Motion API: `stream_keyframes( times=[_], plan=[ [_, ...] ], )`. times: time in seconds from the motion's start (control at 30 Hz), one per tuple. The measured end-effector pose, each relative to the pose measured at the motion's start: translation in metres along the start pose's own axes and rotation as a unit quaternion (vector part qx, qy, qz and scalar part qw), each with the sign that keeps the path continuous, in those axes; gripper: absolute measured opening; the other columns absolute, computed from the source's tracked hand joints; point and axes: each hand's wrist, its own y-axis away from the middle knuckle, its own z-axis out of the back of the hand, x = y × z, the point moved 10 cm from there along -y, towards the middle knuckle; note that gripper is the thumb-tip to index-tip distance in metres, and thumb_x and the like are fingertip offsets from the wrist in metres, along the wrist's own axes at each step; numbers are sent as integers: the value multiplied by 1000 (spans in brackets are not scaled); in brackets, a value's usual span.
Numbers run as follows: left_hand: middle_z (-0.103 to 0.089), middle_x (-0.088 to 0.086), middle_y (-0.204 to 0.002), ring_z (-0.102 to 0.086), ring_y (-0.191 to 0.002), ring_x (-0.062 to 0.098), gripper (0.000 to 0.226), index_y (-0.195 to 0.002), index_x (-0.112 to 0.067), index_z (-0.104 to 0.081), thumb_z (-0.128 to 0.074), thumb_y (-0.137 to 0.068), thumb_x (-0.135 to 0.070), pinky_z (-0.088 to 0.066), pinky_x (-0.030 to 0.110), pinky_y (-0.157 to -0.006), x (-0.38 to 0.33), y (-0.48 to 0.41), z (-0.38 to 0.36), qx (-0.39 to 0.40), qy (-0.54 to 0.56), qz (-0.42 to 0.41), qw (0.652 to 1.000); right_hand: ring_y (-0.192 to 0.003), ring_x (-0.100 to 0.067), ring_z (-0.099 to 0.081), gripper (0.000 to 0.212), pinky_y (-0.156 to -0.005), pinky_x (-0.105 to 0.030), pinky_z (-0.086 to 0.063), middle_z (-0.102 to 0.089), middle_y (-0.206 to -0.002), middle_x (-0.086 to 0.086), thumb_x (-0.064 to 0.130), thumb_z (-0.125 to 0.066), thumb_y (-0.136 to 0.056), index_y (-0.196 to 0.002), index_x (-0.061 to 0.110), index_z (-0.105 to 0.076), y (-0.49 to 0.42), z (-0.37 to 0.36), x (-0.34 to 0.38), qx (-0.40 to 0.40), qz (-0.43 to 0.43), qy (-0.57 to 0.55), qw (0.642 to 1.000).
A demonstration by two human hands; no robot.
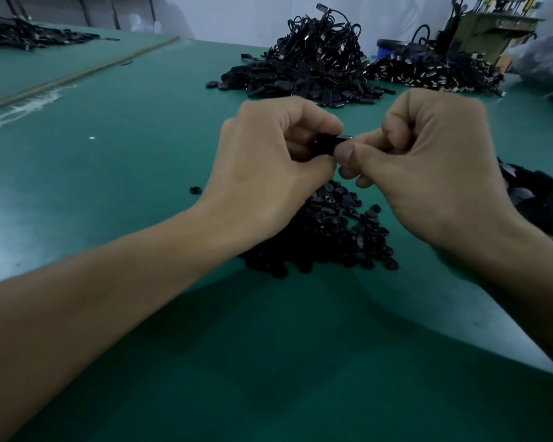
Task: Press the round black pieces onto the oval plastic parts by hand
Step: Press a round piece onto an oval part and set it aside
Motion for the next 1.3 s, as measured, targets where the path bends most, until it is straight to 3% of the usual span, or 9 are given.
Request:
stream_keyframes(
  times=[0.07,0.13,0.4,0.53,0.67,0.9,1.13,1.3],
  plan=[
    [-72,-14,-81,-69,-73,-2,22,-96,-21,-74,-80,-79,-8,-54,13,-71,-4,1,1,-10,-29,-22,999,-67,-8,-73,47,-60,-26,-58,-69,-62,-1,-2,-75,-82,-63,19,-38,0,-2,-1,-1,0,-2,1000],
    [-69,-18,-79,-67,-72,-6,21,-97,-19,-75,-79,-79,-8,-48,6,-68,-8,1,2,-15,-56,-42,997,-67,-10,-74,43,-62,-32,-61,-71,-66,-1,-1,-74,-84,-62,21,-44,1,-3,-2,2,-2,11,1000],
    [-69,-19,-78,-66,-72,-6,21,-95,-22,-73,-78,-79,-10,-48,7,-66,-5,0,4,-6,-68,-57,996,-71,-27,-72,37,-66,-50,-60,-73,-76,-8,12,-74,-86,-61,28,-53,4,-5,6,33,20,62,997],
    [-70,-18,-77,-67,-72,-6,24,-93,-29,-71,-80,-78,-13,-50,9,-69,4,-2,5,0,-54,-42,998,-78,-17,-73,35,-74,-45,-61,-74,-79,1,8,-77,-81,-60,28,-55,7,-10,11,60,34,76,995],
    [-73,-14,-80,-70,-75,0,24,-88,-38,-68,-79,-73,-23,-57,20,-76,11,-5,4,9,-35,-22,999,-77,-16,-73,33,-73,-45,-61,-75,-80,-1,10,-78,-79,-61,28,-57,8,-13,10,79,32,88,992],
    [-76,-4,-81,-74,-76,13,21,-86,-32,-69,-81,-77,-18,-62,40,-79,20,-6,5,17,-20,10,1000,-74,-9,-73,24,-71,-39,-62,-75,-79,0,15,-78,-80,-69,27,-61,12,-17,12,105,43,108,988],
    [-75,-4,-82,-72,-74,12,16,-86,-33,-67,-74,-76,-23,-61,39,-75,19,-5,0,35,-33,12,999,-66,-13,-71,18,-65,-43,-60,-74,-76,3,22,-75,-85,-80,26,-58,11,-17,11,110,59,93,988],
    [-76,-5,-78,-70,-66,4,20,-90,-29,-67,-77,-79,-16,-60,25,-68,15,-2,-6,62,15,21,998,-85,-3,-69,15,-81,-32,-59,-71,-89,11,18,-73,-90,-94,31,-67,-1,-6,-4,69,42,77,994]
  ],
)
